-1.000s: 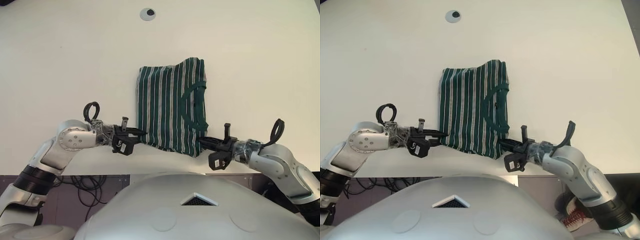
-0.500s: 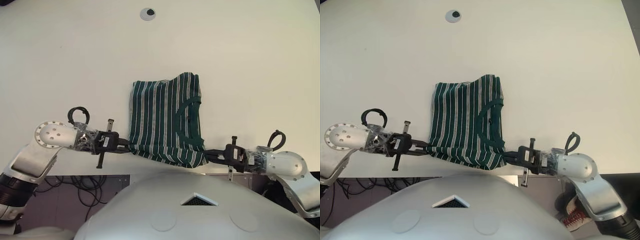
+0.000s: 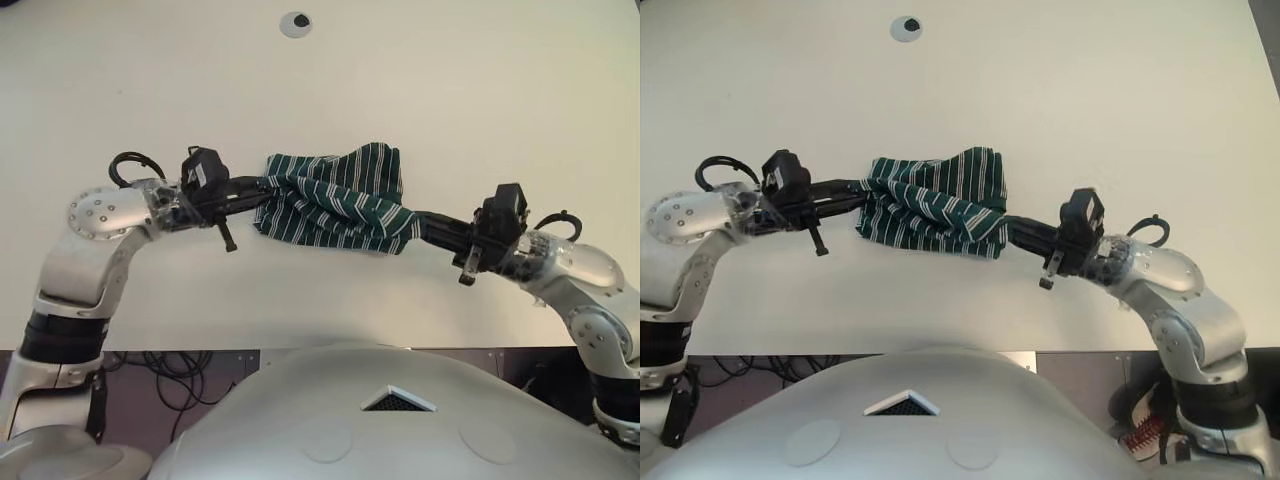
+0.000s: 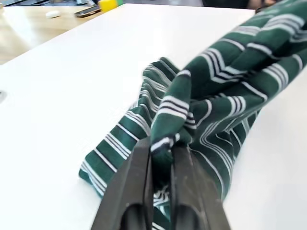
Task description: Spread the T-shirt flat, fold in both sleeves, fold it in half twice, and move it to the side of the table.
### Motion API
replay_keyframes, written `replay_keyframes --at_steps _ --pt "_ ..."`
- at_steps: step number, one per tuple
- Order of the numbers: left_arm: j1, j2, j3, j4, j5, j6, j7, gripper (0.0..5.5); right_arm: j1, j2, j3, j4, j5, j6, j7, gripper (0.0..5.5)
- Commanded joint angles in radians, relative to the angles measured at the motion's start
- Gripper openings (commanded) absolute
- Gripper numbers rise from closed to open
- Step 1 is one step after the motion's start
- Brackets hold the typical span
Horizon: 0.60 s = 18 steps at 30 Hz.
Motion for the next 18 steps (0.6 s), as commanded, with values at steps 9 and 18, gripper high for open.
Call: replay_keyframes --at_steps 9,18 --pt "-0.247 -0.207 -0.058 0.283 0.131 0.114 0.153 0.56 -0.288 0.161 -0.003 0.288 0.104 0.227 -0.148 0.00" --pt "-0.279 -0.269 -0.019 0.378 0.181 0.166 0.242 1.70 -0.341 0.238 -0.015 0.476 0.055 0.314 -0.212 1.57"
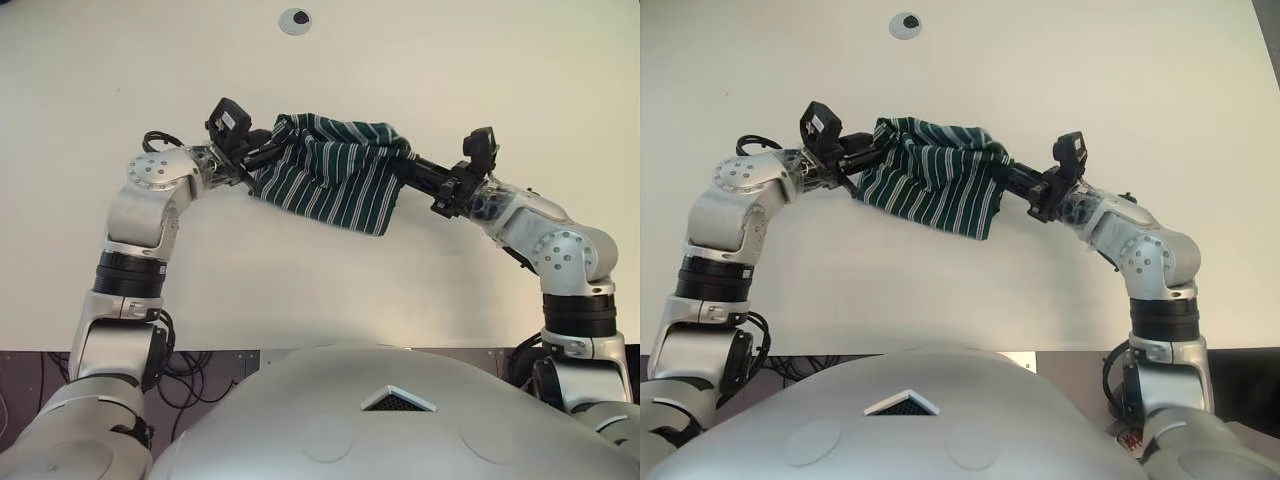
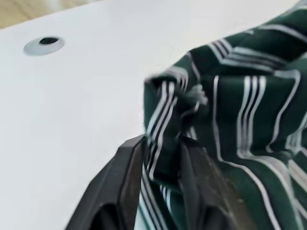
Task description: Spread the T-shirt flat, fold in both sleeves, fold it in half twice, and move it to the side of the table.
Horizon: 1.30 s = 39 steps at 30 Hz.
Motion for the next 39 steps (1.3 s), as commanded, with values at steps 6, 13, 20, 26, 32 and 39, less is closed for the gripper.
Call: replay_keyframes --at_steps 6,13,20,26,32,39 --pt "-0.056 -0.072 0.110 0.061 -0.001 0.001 0.096 1.70 0.014 0.037 -0.059 0.088 -0.032 0.063 -0.038 1.88" --pt "-0.058 -0.085 0.175 0.118 0.028 -0.107 0.143 1.70 0.078 0.043 -0.204 0.042 -0.022 0.040 -0.077 1.88" --pt "0.012 -0.095 0.095 -0.017 0.014 -0.239 -0.011 1.46 0.133 0.105 -0.057 -0.262 -0.309 -0.392 -0.052 1.22" --pt "-0.026 -0.109 -0.035 0.070 0.136 -0.223 -0.017 0.52 0.116 0.136 0.342 -0.139 -0.645 -0.558 -0.007 0.18" --pt "-0.074 -0.139 -0.117 0.155 0.202 -0.179 -0.031 0.03 0.073 0.168 0.441 0.023 -0.769 -0.538 -0.023 0.00" --pt "-0.146 -0.132 -0.115 0.364 0.319 -0.271 0.083 0.03 0.133 0.086 0.475 0.051 -0.857 -0.421 -0.003 0.00"
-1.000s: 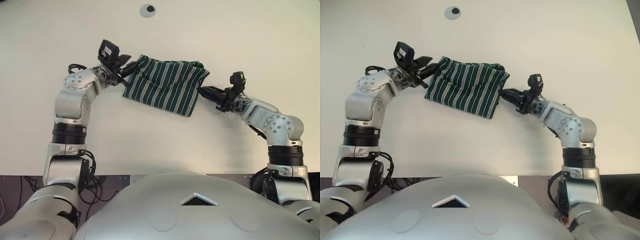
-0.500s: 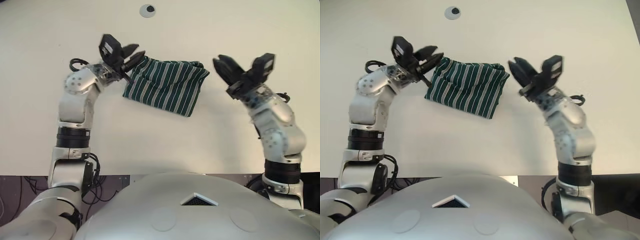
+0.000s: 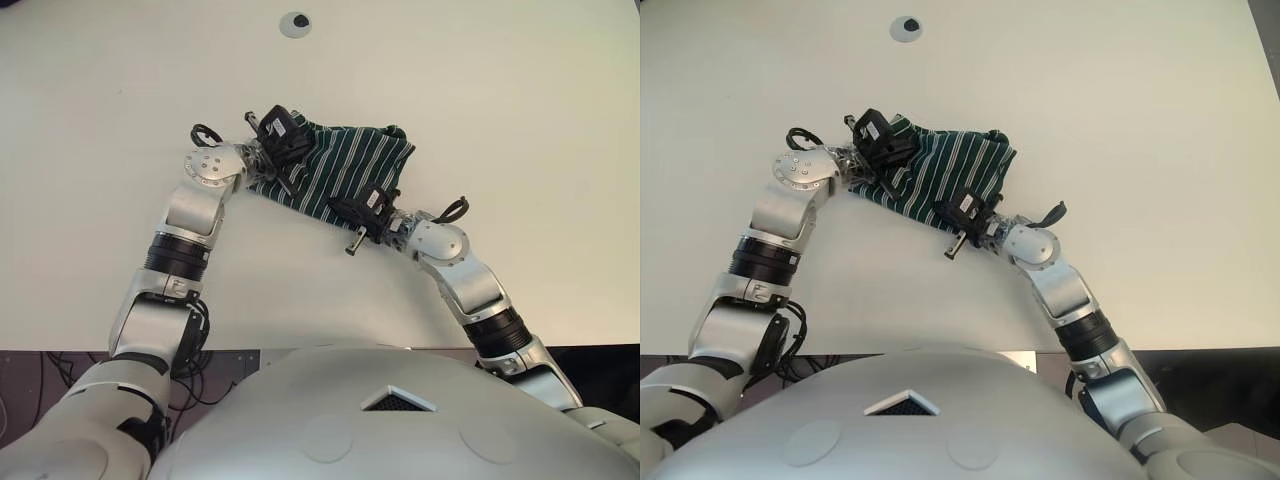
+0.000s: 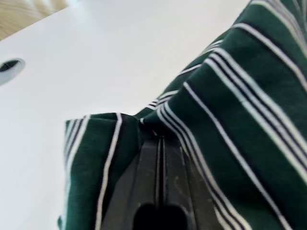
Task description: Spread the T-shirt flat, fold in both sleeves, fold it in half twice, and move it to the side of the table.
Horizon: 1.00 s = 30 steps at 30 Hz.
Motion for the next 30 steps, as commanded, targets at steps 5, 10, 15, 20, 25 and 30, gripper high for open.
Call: replay_keyframes --at_steps 5,10,15,20,25,30 --pt "-0.025 0.038 0.042 0.164 0.077 -0.081 0.093 0.03 0.137 -0.179 -0.010 -0.019 -0.037 0.183 0.064 0.00" --pt "-0.023 0.041 0.062 0.183 0.082 -0.102 0.095 0.03 0.163 -0.203 -0.023 -0.041 -0.030 0.200 0.076 0.00" --pt "-0.020 0.034 0.146 0.170 0.024 -0.161 0.118 0.03 0.195 -0.224 -0.066 -0.096 -0.011 0.209 0.086 0.00" --pt "0.049 -0.011 0.258 -0.012 -0.142 -0.184 0.078 0.03 0.228 -0.244 -0.153 -0.216 0.059 0.168 0.106 0.00" --pt "0.143 -0.053 0.326 -0.190 -0.283 -0.145 0.066 0.03 0.140 -0.170 -0.336 -0.454 0.316 0.216 0.121 0.00" --pt "0.195 -0.100 0.362 -0.230 -0.356 -0.125 0.084 0.03 -0.017 -0.083 -0.256 -0.442 0.342 0.235 0.089 0.00"
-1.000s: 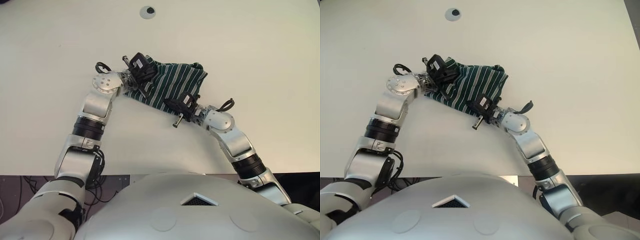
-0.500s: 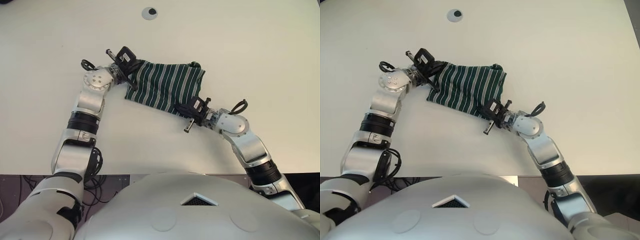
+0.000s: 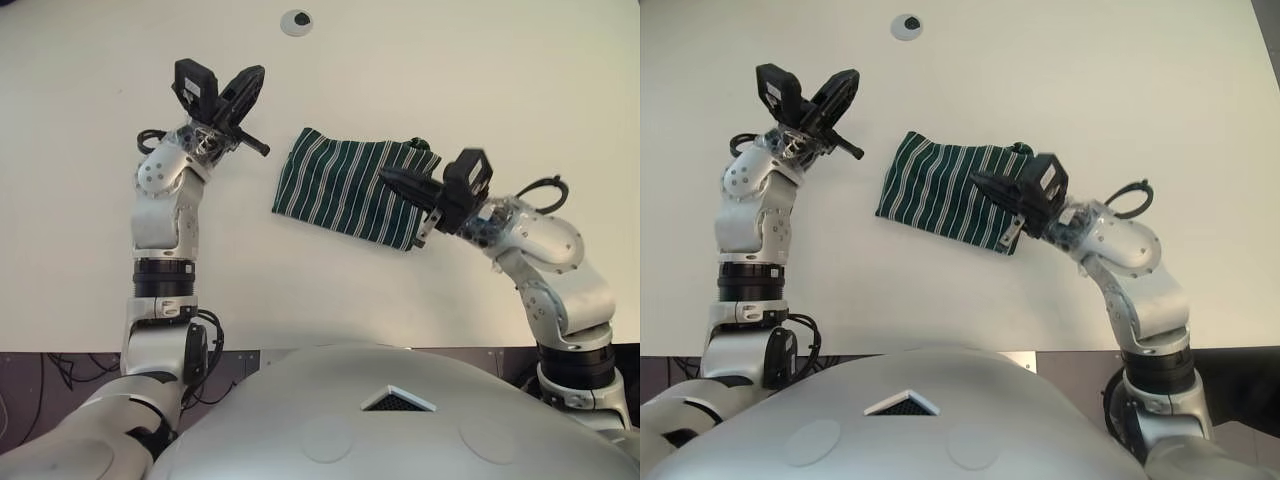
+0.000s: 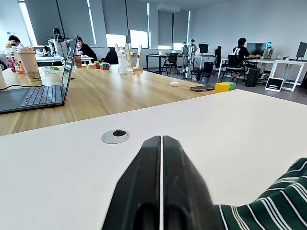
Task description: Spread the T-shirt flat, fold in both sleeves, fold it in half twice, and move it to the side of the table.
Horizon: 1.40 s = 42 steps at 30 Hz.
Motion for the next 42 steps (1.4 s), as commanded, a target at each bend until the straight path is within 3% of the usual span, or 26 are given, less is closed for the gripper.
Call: replay_keyframes --at_steps 1,5,8,15,22,32,37,42 --pt "0.024 -0.036 0.027 -0.009 -0.042 0.017 0.013 0.03 -0.135 0.103 0.131 0.120 -0.052 -0.002 -0.038 0.00" --pt "0.039 -0.060 0.011 -0.021 -0.042 0.009 0.012 0.03 -0.239 0.256 0.248 0.430 -0.189 -0.151 -0.109 0.00" --pt "0.060 -0.076 0.009 -0.061 -0.053 0.007 0.006 0.03 -0.291 0.338 0.268 0.670 -0.292 -0.293 -0.197 0.00" --pt "0.097 -0.090 0.006 -0.130 -0.064 0.020 0.013 0.03 -0.245 0.261 0.264 0.898 -0.476 -0.430 -0.276 0.00" --pt "0.115 -0.093 0.004 -0.187 -0.074 0.037 0.017 0.03 -0.206 0.085 0.007 1.045 -0.453 -0.480 -0.371 0.00" --pt "0.160 -0.091 0.001 -0.246 -0.074 0.038 0.033 0.03 -0.327 -0.022 -0.425 1.328 -0.250 -0.470 -0.570 0.00" --pt "0.181 -0.093 -0.005 -0.258 -0.066 0.028 0.044 0.03 -0.336 0.040 -0.418 1.213 -0.232 -0.498 -0.571 0.00" --pt "0.229 -0.099 -0.023 -0.287 -0.016 -0.015 0.080 0.03 -0.203 0.165 -0.375 0.614 -0.205 -0.640 -0.585 0.00"
